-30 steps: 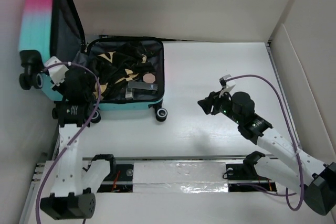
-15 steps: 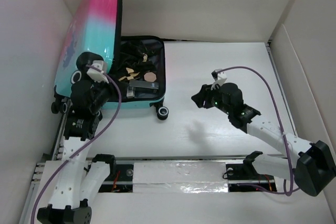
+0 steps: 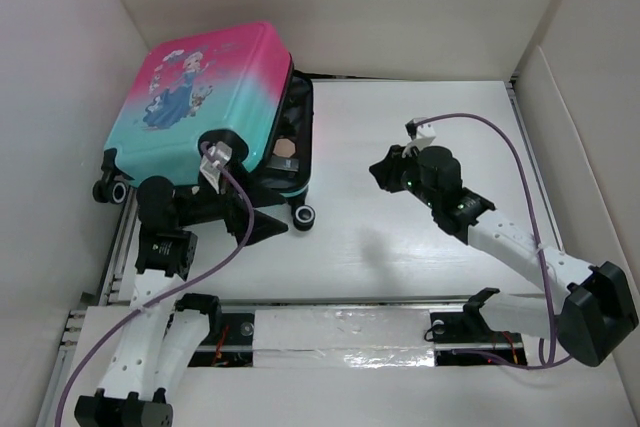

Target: Pack the luggage

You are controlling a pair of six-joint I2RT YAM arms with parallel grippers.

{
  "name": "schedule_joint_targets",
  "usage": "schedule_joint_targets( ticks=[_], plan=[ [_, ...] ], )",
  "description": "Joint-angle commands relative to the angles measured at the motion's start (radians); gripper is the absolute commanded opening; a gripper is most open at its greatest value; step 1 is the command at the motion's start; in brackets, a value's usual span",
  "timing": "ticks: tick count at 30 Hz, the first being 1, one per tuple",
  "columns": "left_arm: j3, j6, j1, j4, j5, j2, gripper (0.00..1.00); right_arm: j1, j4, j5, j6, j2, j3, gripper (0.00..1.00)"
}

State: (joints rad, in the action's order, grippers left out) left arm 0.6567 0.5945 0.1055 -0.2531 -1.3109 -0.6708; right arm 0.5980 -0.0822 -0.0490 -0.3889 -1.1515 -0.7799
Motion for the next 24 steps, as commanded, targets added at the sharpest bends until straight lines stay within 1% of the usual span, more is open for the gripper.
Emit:
schedule_joint_targets(
  ticks=[1,2,6,7,8,9,10,11,12,13,14,16,17,18,19,20,22,23,24],
  plan=[
    [0.049,0.323,0.002,-0.512,-0.133,0.050,0.99,0.011,-0.004,-0.048,0.015,0.012,-0.050,0.29],
    [0.070,0.356,0.002,-0.628,-0.129,0.039,0.99,0.011,-0.001,-0.052,0.016,0.016,-0.055,0.26],
    [0.184,0.419,0.002,-0.734,-0.096,-0.070,0.96,0.011,0.019,-0.066,0.028,0.042,-0.055,0.24],
    [0.204,0.462,0.011,-0.789,-0.077,-0.088,0.96,0.011,0.024,-0.078,0.035,0.047,-0.055,0.24],
    [0.213,0.555,0.011,-0.921,-0.059,-0.129,0.94,0.011,0.028,-0.083,0.038,0.053,-0.053,0.24],
    [0.228,0.574,0.011,-0.949,-0.033,-0.151,0.90,0.011,0.027,-0.084,0.041,0.064,-0.047,0.24],
    [0.286,0.565,0.011,-0.937,0.014,-0.174,0.80,0.011,0.022,-0.083,0.044,0.067,-0.044,0.24],
    [0.329,0.524,0.011,-0.779,0.045,-0.202,0.74,0.011,0.016,-0.068,0.047,0.070,-0.041,0.23],
    [0.383,0.355,0.011,-0.623,0.086,-0.254,0.70,0.011,0.013,-0.058,0.050,0.070,-0.042,0.21],
    [0.441,0.255,0.011,-0.471,0.137,-0.280,0.65,0.011,0.013,-0.049,0.056,0.070,-0.045,0.17],
    [0.569,0.154,-0.003,-0.161,0.283,-0.335,0.58,0.011,0.012,-0.025,0.056,0.070,-0.045,0.10],
    [0.688,-0.023,-0.018,0.082,0.488,-0.395,0.50,0.011,0.016,-0.011,0.077,0.064,-0.050,0.04],
    [0.793,-0.060,-0.027,0.251,0.680,-0.429,0.44,0.011,0.019,-0.003,0.084,0.064,-0.048,0.00],
    [0.840,-0.091,-0.045,0.323,0.770,-0.493,0.41,0.011,0.024,-0.002,0.087,0.064,-0.048,0.00],
    [0.877,-0.140,-0.055,0.374,0.859,-0.519,0.37,0.011,0.022,-0.002,0.094,0.067,-0.045,0.00],
    [0.932,-0.159,-0.055,0.441,1.041,-0.548,0.30,0.011,0.019,0.015,0.096,0.070,-0.042,0.00],
    [0.963,-0.191,-0.096,0.463,1.168,-0.617,0.28,0.011,0.004,0.037,0.099,0.072,-0.036,0.00],
    [0.986,-0.206,-0.110,0.475,1.261,-0.642,0.25,0.011,-0.001,0.041,0.097,0.065,-0.033,0.00],
    [1.004,-0.209,-0.128,0.482,1.285,-0.697,0.24,0.011,-0.008,0.072,0.097,0.062,-0.030,0.00]
  ],
)
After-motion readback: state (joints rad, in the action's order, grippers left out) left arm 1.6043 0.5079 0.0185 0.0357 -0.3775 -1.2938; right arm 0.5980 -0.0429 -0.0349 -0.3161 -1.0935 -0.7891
